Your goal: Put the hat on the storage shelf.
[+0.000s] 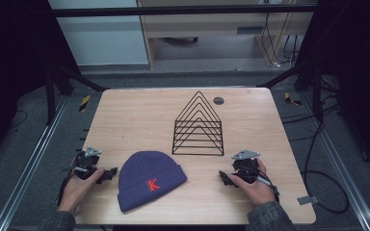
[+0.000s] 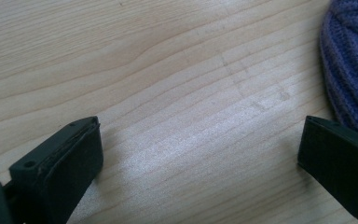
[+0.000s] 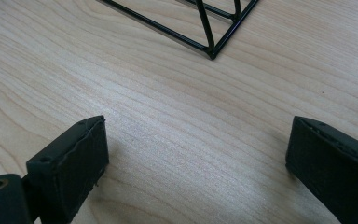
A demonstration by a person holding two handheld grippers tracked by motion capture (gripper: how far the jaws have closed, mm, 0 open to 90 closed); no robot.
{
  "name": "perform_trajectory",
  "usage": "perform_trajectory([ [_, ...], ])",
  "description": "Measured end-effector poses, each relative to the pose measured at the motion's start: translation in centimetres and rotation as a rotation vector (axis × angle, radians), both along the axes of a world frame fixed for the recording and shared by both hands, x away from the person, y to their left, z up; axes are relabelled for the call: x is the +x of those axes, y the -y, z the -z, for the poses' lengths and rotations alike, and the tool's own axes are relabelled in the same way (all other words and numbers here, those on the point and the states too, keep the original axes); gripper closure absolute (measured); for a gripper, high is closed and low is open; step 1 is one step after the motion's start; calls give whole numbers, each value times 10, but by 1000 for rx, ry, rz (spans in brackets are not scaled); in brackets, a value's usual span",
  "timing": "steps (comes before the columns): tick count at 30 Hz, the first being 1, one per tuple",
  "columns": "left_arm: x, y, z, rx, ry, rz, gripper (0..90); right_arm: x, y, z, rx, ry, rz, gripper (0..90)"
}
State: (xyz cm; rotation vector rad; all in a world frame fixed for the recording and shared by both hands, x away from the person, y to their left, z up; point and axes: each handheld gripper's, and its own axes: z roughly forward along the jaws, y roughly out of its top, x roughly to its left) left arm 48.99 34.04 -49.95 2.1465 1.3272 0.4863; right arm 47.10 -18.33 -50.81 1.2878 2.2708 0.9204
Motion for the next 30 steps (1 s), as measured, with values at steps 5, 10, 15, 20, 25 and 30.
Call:
perform_trajectory([
  [5,1,-6,-5,-37,-2,10,47,0,0,-1,-6,-5,1,60],
  [10,-3,-13,-13,-62,45,-26,36,0,-1,-1,-6,-11,-4,61],
  [15,-8,-12,-26,-81,83,-35,52,0,-3,-7,-32,-19,-39,108],
  [20,-17,-3,-41,-103,101,3,73,-6,-11,-13,-28,4,-81,177],
  [25,-19,8,-58,-124,115,30,85,-9,-22,-17,-26,19,-148,235],
  [30,-15,23,-62,-97,99,65,102,-10,-32,-26,-35,27,-192,290],
])
